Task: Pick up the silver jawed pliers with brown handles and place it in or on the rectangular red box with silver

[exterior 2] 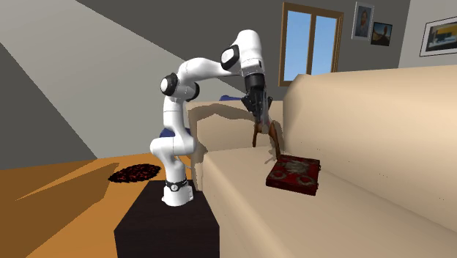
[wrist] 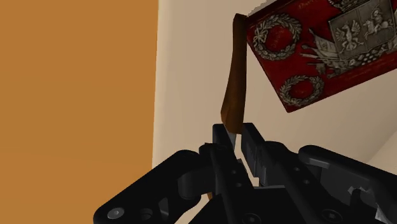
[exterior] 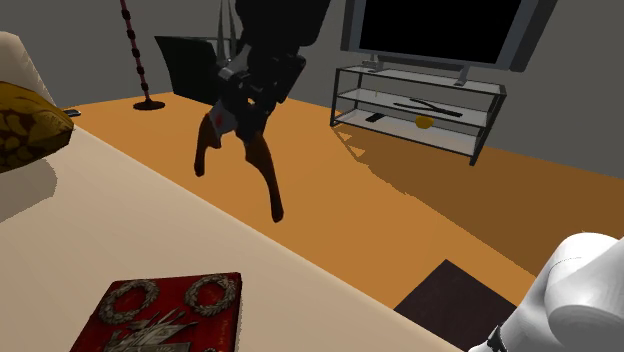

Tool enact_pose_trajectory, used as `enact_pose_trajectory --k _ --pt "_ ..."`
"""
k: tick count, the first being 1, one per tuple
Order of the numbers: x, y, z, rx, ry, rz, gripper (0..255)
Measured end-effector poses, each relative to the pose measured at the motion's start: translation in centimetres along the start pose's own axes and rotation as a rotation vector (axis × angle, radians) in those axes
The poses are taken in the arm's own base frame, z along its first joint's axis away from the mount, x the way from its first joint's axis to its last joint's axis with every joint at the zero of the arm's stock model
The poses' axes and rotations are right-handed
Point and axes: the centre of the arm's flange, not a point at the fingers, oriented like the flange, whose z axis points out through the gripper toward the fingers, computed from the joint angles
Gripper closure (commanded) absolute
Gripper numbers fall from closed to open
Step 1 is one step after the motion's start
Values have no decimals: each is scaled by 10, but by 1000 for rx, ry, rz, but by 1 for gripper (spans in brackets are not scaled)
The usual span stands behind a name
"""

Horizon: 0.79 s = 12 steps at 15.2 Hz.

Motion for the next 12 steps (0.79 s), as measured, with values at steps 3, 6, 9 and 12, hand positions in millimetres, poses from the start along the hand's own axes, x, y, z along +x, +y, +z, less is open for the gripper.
enact_pose_trajectory --k 3,6,9,12 --pt "-4 -36 -5 -1 0 0 255" --pt "-4 -80 -9 1 -1 -1 255" --pt "-6 -116 -10 0 -2 -2 255" --pt "-9 -158 -17 2 -3 -4 255"
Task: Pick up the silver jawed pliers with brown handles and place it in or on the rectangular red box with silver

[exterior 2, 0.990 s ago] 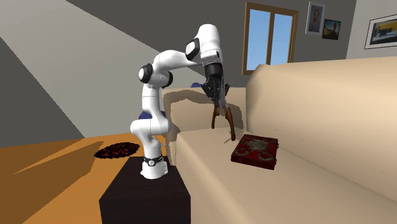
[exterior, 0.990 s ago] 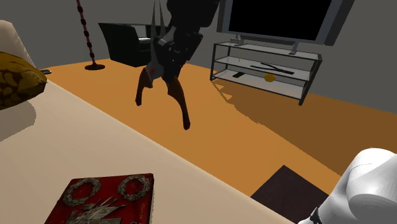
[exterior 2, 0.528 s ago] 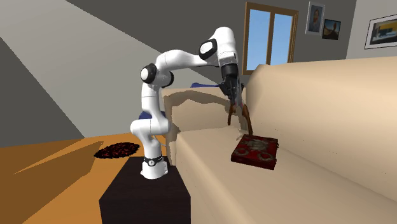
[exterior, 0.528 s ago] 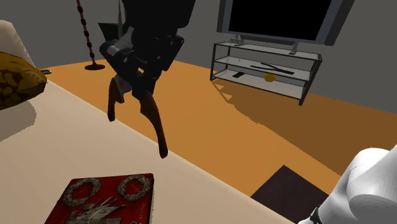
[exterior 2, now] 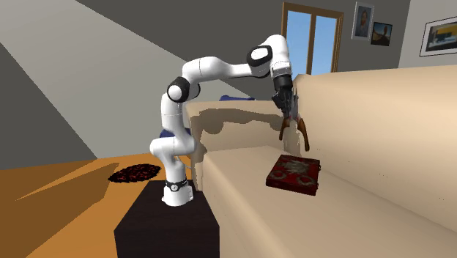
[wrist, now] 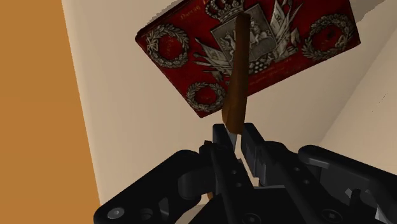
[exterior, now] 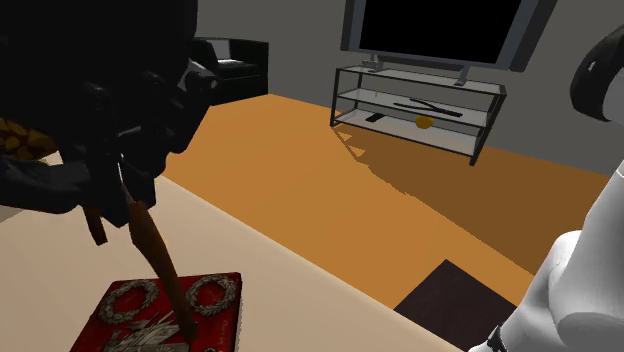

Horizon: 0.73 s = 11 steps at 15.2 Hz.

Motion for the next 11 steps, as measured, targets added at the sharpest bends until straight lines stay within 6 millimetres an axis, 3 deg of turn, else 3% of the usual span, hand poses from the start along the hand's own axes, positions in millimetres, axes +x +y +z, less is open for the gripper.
enact_pose_trajectory --k 4,11 --pt "-4 -43 -3 -1 2 3 255" --pt "-16 -51 30 -3 3 6 255"
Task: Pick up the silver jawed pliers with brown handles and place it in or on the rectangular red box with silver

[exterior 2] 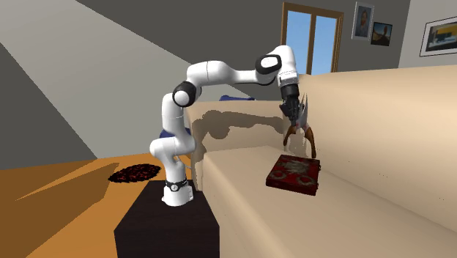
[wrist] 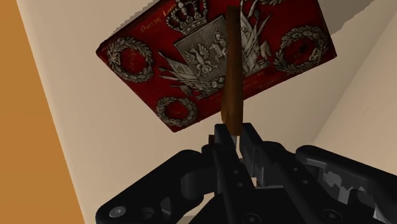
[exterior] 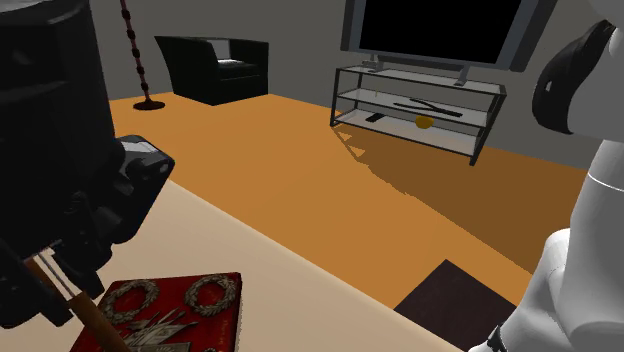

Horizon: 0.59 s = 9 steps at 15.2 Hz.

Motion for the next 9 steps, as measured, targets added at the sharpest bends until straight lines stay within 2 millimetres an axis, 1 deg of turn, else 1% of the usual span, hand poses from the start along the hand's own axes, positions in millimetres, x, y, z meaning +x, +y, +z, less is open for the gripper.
enact_pose_trajectory --k 5,9 --pt "-9 -2 25 0 0 0 255" --pt "-11 -3 29 1 0 0 255"
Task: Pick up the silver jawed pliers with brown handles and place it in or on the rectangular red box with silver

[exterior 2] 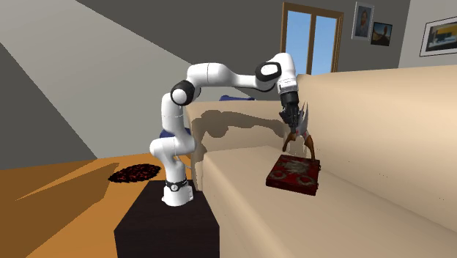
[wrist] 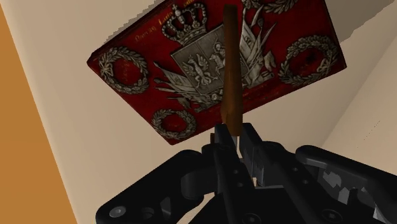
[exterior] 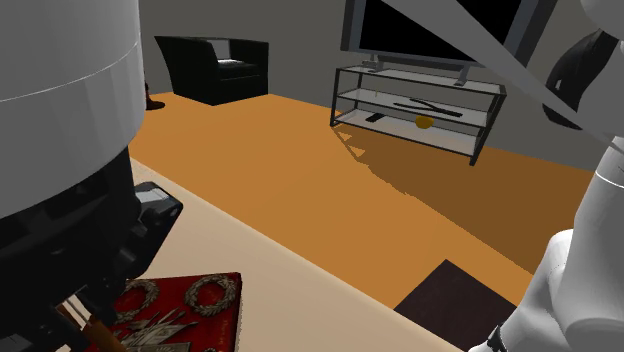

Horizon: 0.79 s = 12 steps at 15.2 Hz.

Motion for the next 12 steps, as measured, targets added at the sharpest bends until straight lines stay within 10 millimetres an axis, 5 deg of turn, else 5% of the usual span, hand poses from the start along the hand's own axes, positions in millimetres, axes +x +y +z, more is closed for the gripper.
enact_pose_trajectory --k 3,4,10,12 --pt "0 0 0 0 0 0 255" --pt "0 0 0 0 0 0 0" --pt "0 0 0 0 0 0 0" --pt "1 -1 -17 2 1 0 0"
